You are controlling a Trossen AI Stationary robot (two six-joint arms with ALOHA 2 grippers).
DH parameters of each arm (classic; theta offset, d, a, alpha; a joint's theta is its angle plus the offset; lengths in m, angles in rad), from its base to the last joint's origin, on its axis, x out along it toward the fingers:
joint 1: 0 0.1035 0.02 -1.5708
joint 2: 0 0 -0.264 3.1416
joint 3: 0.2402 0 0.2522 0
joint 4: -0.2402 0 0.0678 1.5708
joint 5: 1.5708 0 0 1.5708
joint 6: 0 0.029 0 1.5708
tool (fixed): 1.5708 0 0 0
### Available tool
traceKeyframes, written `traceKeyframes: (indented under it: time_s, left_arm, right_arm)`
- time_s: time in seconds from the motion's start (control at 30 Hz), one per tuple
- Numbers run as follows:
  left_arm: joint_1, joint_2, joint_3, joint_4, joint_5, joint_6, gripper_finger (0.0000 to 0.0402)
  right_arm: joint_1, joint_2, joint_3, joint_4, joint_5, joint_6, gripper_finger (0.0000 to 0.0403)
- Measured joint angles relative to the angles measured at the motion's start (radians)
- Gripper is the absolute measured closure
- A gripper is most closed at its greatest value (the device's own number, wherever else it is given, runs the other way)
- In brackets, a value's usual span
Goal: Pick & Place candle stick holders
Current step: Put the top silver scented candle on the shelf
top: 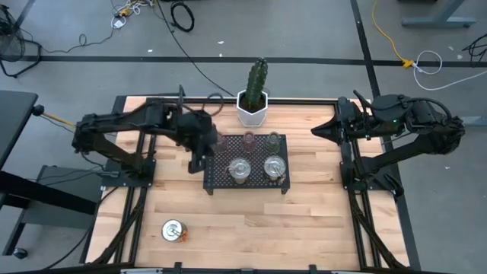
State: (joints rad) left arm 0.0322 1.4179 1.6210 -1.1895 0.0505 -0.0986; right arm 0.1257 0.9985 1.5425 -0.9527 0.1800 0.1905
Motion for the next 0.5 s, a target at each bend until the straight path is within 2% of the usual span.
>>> traceKeyframes:
  time_s: [0.1,0.23,0.5]
  left_arm:
    - [-0.013,0.0,-0.078,0.049,0.049,-0.01,0.0401]
    - [-0.031,0.021,-0.139,0.081,0.064,-0.003,0.0401]
    - [-0.036,0.091,-0.158,0.165,0.067,-0.013,0.0401]
  right_arm:
    - [0.0,0.003,0.0,0.0,0.005,0.004,0.038]
    - [0.0,0.009,0.0,0.0,0.005,0.021,0.038]
    - [0.0,0.022,0.0,-0.008,0.005,0.034,0.038]
